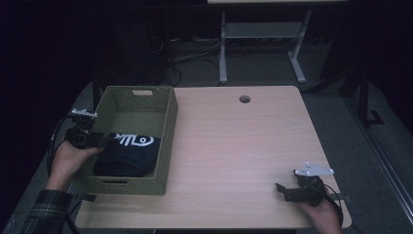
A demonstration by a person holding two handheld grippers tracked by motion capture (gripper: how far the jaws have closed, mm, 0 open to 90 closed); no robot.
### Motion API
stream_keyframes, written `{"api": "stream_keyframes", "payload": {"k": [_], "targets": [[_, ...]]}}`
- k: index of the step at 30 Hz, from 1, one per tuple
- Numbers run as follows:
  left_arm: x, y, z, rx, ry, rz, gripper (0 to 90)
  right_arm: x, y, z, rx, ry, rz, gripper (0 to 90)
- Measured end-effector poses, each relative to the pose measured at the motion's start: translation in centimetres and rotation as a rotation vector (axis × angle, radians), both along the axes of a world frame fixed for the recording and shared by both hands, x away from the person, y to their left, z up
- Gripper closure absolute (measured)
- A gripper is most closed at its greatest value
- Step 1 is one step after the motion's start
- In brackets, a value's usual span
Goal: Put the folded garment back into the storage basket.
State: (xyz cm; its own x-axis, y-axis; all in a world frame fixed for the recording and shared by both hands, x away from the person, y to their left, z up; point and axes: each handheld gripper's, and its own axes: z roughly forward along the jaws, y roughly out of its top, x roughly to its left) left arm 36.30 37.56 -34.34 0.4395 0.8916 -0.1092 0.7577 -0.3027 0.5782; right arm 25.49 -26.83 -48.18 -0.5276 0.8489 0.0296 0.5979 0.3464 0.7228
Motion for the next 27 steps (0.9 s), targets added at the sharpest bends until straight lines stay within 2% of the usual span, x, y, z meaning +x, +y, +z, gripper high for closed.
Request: {"api": "stream_keyframes", "payload": {"k": [10,17,27], "targets": [[-0.5,-2.5,1.1,-0.033,-0.054,-0.047,22.7,0.0,0.0,0.0,0.000,0.000,0.000,13.6],[-1.0,-5.4,1.8,-0.064,-0.105,-0.095,21.1,0.0,0.0,0.0,-0.001,0.000,0.000,13.6],[-1.5,-9.8,2.7,-0.109,-0.147,-0.174,20.3,0.0,0.0,0.0,0.000,0.001,0.000,13.6]]}}
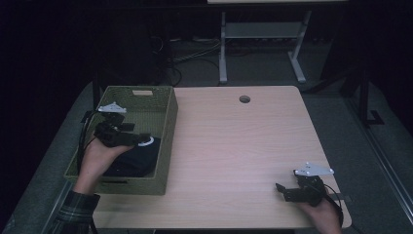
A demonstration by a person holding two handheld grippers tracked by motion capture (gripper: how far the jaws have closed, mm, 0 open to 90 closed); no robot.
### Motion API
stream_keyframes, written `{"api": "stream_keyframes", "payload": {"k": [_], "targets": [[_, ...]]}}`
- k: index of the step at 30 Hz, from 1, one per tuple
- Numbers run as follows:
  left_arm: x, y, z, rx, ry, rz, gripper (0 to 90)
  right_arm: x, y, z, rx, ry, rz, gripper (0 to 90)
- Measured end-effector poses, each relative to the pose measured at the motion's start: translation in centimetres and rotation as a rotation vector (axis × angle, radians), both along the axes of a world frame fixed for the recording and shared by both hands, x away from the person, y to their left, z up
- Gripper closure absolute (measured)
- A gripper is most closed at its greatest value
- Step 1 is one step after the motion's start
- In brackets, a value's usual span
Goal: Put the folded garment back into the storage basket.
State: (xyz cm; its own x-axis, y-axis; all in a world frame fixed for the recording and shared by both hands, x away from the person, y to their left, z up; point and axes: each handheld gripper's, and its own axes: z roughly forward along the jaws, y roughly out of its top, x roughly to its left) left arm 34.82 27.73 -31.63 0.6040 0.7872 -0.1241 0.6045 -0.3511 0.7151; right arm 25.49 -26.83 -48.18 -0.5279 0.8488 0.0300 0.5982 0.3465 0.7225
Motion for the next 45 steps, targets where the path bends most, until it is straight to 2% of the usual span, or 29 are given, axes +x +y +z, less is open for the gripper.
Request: {"api": "stream_keyframes", "payload": {"k": [8,12,17,21,25,33,39,45], "targets": [[-0.1,-4.1,0.0,-0.048,-0.027,-0.071,19.9,0.0,0.0,0.0,-0.001,-0.002,0.001,13.5],[-0.1,-6.1,-0.3,-0.048,-0.033,-0.115,19.8,0.0,0.0,0.0,0.000,0.000,0.000,13.5],[-0.4,-8.8,-0.7,-0.063,-0.049,-0.146,19.8,0.0,0.0,0.0,0.001,0.001,0.000,13.5],[-0.8,-11.0,-1.4,-0.073,-0.043,-0.177,18.7,0.0,0.0,0.0,0.001,0.001,0.000,13.5],[-1.1,-12.9,-2.4,-0.086,-0.055,-0.184,17.9,0.0,0.0,0.0,0.001,0.001,0.000,13.5],[-1.8,-15.7,-4.9,-0.074,-0.064,-0.193,16.9,0.0,0.0,0.0,0.000,0.000,-0.001,13.5],[-2.3,-16.5,-7.2,-0.069,-0.058,-0.194,16.9,0.0,0.0,0.0,-0.001,-0.001,0.001,13.5],[-2.8,-16.9,-9.5,-0.045,-0.052,-0.195,16.9,0.0,0.0,0.0,0.001,0.001,0.001,13.5]]}}
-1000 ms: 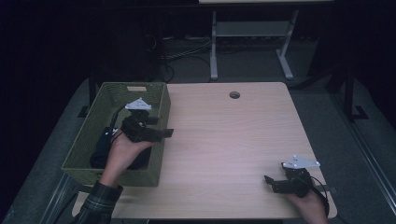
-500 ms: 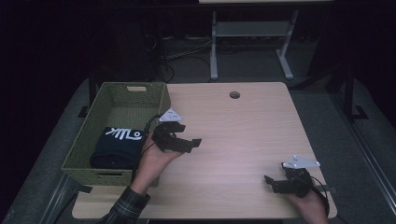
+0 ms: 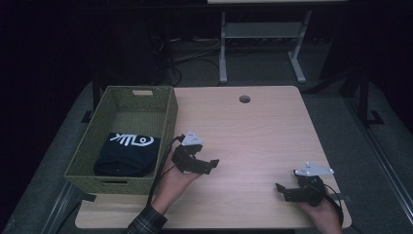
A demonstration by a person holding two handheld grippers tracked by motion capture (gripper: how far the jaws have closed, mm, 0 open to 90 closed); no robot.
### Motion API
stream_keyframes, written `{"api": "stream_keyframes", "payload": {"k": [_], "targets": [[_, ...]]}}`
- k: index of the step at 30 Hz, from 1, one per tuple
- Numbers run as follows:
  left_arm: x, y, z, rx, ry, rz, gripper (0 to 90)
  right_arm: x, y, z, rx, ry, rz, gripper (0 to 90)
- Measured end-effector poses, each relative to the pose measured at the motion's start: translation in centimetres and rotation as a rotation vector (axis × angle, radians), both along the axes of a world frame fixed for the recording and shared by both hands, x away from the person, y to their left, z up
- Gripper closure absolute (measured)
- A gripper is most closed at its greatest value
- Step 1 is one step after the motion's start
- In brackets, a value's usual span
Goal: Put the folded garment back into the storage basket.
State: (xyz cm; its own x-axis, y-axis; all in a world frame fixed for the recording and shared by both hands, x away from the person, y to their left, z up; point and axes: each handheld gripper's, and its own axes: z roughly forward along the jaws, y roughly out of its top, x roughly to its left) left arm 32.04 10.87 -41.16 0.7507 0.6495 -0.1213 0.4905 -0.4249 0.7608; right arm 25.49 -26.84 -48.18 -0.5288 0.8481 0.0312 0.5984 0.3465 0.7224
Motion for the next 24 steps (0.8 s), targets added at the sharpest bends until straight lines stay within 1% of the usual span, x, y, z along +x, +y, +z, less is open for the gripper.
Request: {"api": "stream_keyframes", "payload": {"k": [3,5,8,11,13,15,17,19,20,21,23,24], "targets": [[-0.2,-0.1,-1.2,0.015,0.006,-0.007,16.8,0.0,0.0,0.0,-0.001,0.000,-0.001,13.5],[-0.3,-0.2,-2.1,0.038,0.008,-0.008,15.2,0.0,0.0,0.0,-0.001,-0.001,-0.001,13.5],[-0.4,-0.3,-3.0,0.060,0.016,-0.012,14.6,0.0,0.0,0.0,-0.001,0.000,-0.001,13.5],[-0.4,-0.5,-3.6,0.087,0.009,-0.012,13.9,0.0,0.0,0.0,-0.001,-0.001,0.000,13.5],[-0.4,-0.5,-4.2,0.073,0.020,-0.010,13.9,0.0,0.0,0.0,-0.001,0.000,-0.001,13.5],[-0.4,-0.6,-4.9,0.090,0.032,-0.010,13.6,0.0,0.0,0.0,-0.001,-0.001,-0.001,13.5],[-0.4,-0.6,-5.4,0.107,0.033,-0.007,13.3,0.0,0.0,0.0,-0.001,0.000,-0.001,13.5],[-0.4,-0.6,-5.9,0.113,0.031,-0.003,13.1,0.0,0.0,0.0,-0.001,0.000,-0.001,13.5],[-0.4,-0.6,-6.1,0.113,0.028,0.001,13.1,0.0,0.0,0.0,-0.001,0.000,-0.001,13.5],[-0.5,-0.6,-6.2,0.112,0.007,0.007,12.9,0.0,0.0,0.0,-0.001,-0.001,-0.001,13.5],[-0.5,-0.6,-6.5,0.134,-0.034,0.006,12.9,0.0,0.0,0.0,-0.001,0.000,-0.001,13.5],[-0.6,-0.6,-6.6,0.141,-0.046,0.008,13.0,0.0,0.0,0.0,-0.001,0.000,-0.001,13.5]]}}
